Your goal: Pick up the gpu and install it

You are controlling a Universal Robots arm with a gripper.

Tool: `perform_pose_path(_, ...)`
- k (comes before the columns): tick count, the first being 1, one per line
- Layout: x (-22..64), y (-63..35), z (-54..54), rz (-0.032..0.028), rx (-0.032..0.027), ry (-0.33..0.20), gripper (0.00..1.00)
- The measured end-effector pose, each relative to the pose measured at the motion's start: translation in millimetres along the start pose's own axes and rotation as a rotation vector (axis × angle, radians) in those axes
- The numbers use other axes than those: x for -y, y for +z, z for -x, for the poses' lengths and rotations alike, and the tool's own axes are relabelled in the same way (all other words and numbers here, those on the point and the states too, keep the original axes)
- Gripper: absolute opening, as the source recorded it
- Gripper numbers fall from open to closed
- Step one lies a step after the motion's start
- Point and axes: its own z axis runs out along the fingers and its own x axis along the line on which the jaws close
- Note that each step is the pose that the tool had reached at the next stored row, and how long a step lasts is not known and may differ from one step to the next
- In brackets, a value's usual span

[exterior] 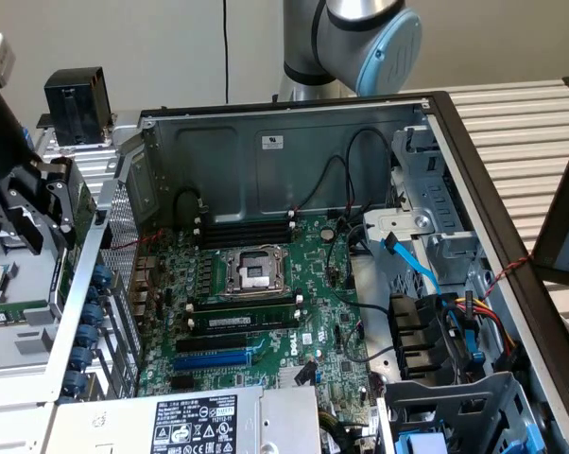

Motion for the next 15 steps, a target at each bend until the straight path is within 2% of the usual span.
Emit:
perform_pose_path(5, 2.0, 8.1, -2.0, 0.0048, 0.0016, 0.004, 0.5)
perform_pose_path(8, 3.0, 12.2, -2.4, 0.0054, 0.0022, 0.007, 0.5)
perform_pose_path(11, 3.0, 12.3, -2.4, 0.0051, 0.002, 0.007, 0.5)
perform_pose_path(15, 2.9, 14.4, -2.6, -0.0015, 0.003, 0.008, 0.5)
